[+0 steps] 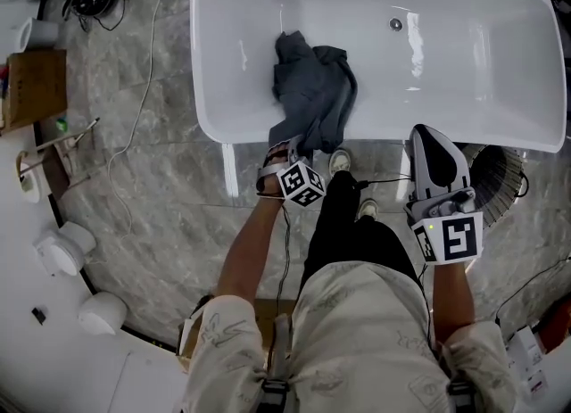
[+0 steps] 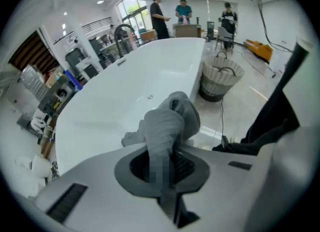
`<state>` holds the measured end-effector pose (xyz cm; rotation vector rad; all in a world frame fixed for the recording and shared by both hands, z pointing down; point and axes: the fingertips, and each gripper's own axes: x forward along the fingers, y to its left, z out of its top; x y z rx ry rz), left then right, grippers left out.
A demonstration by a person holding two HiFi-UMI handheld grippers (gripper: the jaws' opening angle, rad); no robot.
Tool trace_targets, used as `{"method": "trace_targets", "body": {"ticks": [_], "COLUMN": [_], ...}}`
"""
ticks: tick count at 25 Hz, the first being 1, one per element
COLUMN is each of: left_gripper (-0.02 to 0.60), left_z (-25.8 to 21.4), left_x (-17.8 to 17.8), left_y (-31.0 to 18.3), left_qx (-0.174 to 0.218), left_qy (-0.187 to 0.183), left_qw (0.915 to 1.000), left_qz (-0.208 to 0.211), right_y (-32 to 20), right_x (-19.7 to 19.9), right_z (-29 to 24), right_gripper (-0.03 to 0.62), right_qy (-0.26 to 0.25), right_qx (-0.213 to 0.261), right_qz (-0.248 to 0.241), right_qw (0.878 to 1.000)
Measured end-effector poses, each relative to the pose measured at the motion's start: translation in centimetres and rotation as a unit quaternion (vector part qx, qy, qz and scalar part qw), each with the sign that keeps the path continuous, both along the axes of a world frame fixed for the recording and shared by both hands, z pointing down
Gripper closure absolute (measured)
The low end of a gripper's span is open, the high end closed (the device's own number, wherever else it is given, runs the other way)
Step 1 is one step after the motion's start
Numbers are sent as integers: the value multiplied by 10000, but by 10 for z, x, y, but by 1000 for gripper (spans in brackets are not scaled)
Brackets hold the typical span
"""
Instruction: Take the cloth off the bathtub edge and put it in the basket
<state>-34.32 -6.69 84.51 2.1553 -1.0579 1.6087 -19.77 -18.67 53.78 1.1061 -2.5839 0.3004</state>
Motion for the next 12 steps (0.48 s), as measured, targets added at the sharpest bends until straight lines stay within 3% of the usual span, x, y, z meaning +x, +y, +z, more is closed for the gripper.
{"method": "trace_targets", "body": {"ticks": [3, 6, 9, 12], "left_gripper": [554, 554, 554, 554], "left_z": [-17, -47, -88, -140], "left_x": [0, 0, -2, 0], "left_y": [-1, -1, -6, -12], "left_qx": [47, 240, 640, 1167], "left_qy": [335, 805, 1330, 1890], "left_qw": [9972, 9870, 9675, 9408], "left_qz": [-664, -1369, -2051, -2560], "right_y": [1, 4, 4, 7], "right_x": [3, 7, 11, 18], "right_z": [-12, -27, -44, -61], "right_gripper": [605, 606, 605, 605], "right_qy": [-16, -27, -104, -188], "right_qx": [91, 217, 368, 478], "right_qz": [18, 36, 83, 124], "right_qw": [10000, 9998, 9992, 9986]}}
